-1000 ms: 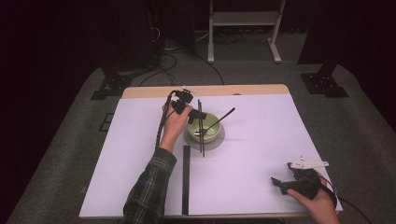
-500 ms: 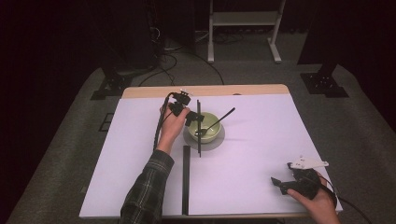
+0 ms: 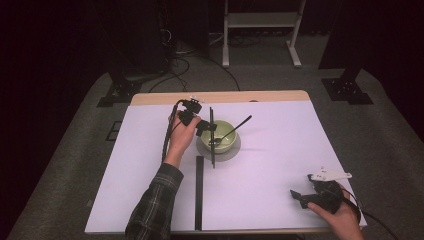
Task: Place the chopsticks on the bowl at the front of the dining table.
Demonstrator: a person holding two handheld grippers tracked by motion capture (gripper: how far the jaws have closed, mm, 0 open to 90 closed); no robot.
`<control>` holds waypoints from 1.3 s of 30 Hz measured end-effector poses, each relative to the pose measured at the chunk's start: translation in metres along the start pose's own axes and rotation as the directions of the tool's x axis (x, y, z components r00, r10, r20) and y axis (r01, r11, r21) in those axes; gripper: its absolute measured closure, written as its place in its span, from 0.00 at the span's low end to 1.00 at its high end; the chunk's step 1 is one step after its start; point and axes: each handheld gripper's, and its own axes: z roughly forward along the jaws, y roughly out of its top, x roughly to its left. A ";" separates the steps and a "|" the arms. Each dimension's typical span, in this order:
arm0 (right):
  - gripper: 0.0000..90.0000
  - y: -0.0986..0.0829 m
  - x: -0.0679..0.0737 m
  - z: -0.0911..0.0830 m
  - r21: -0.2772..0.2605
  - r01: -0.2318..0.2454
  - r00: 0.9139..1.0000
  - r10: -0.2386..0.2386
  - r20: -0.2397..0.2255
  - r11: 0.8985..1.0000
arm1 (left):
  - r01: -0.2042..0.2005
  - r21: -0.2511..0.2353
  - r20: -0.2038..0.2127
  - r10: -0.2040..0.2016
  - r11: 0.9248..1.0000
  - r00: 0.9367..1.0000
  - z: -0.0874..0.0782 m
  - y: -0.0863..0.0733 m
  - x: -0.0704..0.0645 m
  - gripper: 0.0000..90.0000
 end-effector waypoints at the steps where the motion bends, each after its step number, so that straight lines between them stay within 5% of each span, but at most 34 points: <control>1: 0.12 0.000 0.000 0.000 0.000 0.000 1.000 0.000 0.000 1.000 | 0.000 -0.003 0.002 0.000 1.000 1.000 -0.003 -0.001 -0.001 0.08; 21: 0.12 0.000 0.000 0.000 0.001 0.001 1.000 -0.001 0.002 1.000 | -0.044 -0.033 0.003 0.044 0.998 0.999 -0.060 -0.043 -0.029 0.08; 39: 0.12 0.000 0.000 0.000 0.002 0.001 1.000 -0.001 0.003 1.000 | -0.081 -0.053 0.069 0.085 0.995 0.994 -0.083 -0.095 -0.066 0.08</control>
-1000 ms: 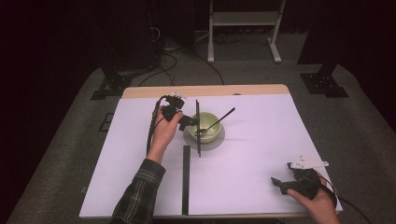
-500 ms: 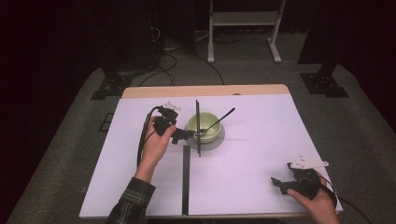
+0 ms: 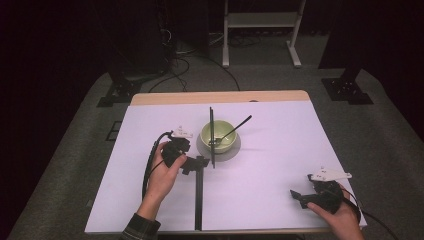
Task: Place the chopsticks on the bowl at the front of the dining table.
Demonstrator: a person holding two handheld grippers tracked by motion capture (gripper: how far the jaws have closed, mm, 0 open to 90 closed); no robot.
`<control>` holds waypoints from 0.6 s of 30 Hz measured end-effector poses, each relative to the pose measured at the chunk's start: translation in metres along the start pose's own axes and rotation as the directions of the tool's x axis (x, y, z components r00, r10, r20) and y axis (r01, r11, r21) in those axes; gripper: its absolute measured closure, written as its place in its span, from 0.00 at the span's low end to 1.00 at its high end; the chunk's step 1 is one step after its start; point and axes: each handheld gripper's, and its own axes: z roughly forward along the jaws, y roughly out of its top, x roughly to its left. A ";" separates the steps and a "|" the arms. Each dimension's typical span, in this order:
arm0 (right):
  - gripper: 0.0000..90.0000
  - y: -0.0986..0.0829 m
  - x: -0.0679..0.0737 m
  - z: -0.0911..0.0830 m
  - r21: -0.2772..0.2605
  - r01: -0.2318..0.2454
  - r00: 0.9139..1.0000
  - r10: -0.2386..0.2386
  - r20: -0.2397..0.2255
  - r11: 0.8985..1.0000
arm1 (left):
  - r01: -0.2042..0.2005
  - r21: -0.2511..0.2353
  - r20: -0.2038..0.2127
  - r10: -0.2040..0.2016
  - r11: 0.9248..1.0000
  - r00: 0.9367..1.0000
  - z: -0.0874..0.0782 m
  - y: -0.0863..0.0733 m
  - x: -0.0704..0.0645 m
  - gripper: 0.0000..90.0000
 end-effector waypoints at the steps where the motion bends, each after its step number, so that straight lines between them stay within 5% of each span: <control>1: 0.12 0.000 0.000 0.000 0.000 0.000 1.000 0.000 0.000 1.000 | -0.001 0.001 0.004 0.001 1.000 1.000 -0.001 -0.002 -0.002 0.08; 18: 0.12 0.000 0.000 0.000 -0.001 0.000 1.000 0.000 -0.001 1.000 | -0.019 0.060 0.030 0.017 0.998 0.999 0.026 -0.024 -0.017 0.08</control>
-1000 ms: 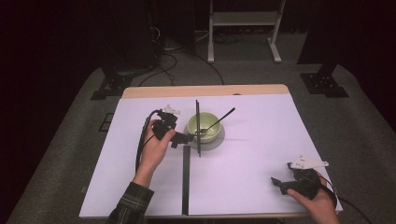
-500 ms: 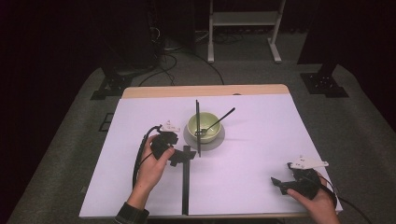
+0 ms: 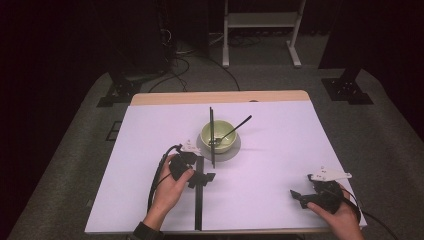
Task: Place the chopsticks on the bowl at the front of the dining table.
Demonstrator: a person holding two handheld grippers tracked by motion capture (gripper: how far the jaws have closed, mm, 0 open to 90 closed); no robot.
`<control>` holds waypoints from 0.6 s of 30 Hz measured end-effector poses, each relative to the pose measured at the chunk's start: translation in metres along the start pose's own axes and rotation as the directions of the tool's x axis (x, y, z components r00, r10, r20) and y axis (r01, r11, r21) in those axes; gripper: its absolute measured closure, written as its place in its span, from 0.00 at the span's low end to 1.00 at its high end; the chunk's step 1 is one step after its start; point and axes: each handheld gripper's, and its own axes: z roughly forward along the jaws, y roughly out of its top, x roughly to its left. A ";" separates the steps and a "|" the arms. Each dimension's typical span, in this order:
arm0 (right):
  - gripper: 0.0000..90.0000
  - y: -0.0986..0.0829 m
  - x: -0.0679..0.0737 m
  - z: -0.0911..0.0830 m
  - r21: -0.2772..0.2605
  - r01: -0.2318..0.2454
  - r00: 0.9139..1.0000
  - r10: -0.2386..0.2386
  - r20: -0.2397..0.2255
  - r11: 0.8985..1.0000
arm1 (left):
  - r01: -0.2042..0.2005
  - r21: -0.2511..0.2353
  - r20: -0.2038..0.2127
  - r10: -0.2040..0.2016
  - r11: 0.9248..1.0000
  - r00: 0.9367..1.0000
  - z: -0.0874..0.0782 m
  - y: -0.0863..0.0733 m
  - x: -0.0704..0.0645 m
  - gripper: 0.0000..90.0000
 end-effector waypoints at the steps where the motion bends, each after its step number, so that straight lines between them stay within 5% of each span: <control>1: 0.12 0.000 0.000 0.000 0.000 0.000 1.000 0.000 0.000 1.000 | 0.000 0.001 0.000 0.000 1.000 1.000 0.001 0.000 0.000 0.08; 18: 0.12 0.000 0.000 0.000 0.000 -0.001 1.000 0.001 -0.001 1.000 | 0.029 0.012 -0.007 -0.029 1.000 1.000 0.014 0.008 0.014 0.08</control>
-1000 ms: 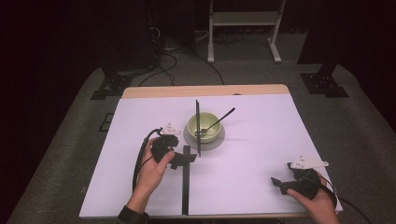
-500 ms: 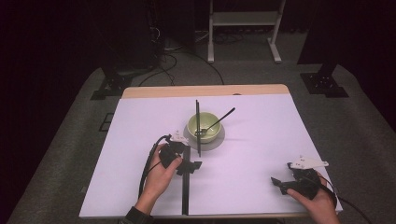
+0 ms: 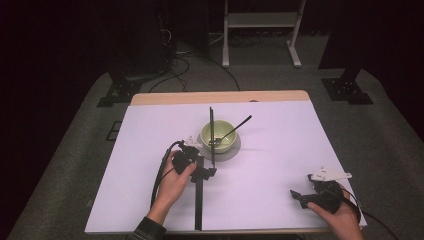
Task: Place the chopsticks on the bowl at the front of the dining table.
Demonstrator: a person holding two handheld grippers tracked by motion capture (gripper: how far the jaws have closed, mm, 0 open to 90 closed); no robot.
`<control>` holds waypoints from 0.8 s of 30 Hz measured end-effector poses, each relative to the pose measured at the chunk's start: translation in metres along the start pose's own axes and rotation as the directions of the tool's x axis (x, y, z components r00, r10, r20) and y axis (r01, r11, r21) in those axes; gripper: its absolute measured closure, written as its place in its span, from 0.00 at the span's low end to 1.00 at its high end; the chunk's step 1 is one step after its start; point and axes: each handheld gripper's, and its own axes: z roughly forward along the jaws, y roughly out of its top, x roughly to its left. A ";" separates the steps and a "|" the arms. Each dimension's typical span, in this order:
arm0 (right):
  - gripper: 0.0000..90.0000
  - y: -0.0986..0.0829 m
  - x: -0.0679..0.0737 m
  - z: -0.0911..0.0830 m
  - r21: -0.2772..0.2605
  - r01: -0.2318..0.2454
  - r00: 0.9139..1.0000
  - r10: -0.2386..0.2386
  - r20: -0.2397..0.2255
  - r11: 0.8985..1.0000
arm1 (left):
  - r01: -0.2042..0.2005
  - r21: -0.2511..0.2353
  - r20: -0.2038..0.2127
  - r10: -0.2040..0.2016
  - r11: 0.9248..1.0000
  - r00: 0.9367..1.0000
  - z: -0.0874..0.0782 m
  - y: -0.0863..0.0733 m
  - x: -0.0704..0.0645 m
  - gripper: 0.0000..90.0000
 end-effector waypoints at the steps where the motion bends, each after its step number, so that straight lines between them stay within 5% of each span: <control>1: 0.12 0.000 0.000 0.000 0.000 0.000 1.000 0.000 0.000 1.000 | 0.002 0.000 0.002 -0.002 1.000 1.000 0.000 0.000 0.001 0.08; 24: 0.12 0.000 0.000 0.000 0.000 0.000 1.000 0.000 0.001 1.000 | 0.021 0.006 0.010 -0.021 1.000 1.000 0.007 0.006 0.011 0.08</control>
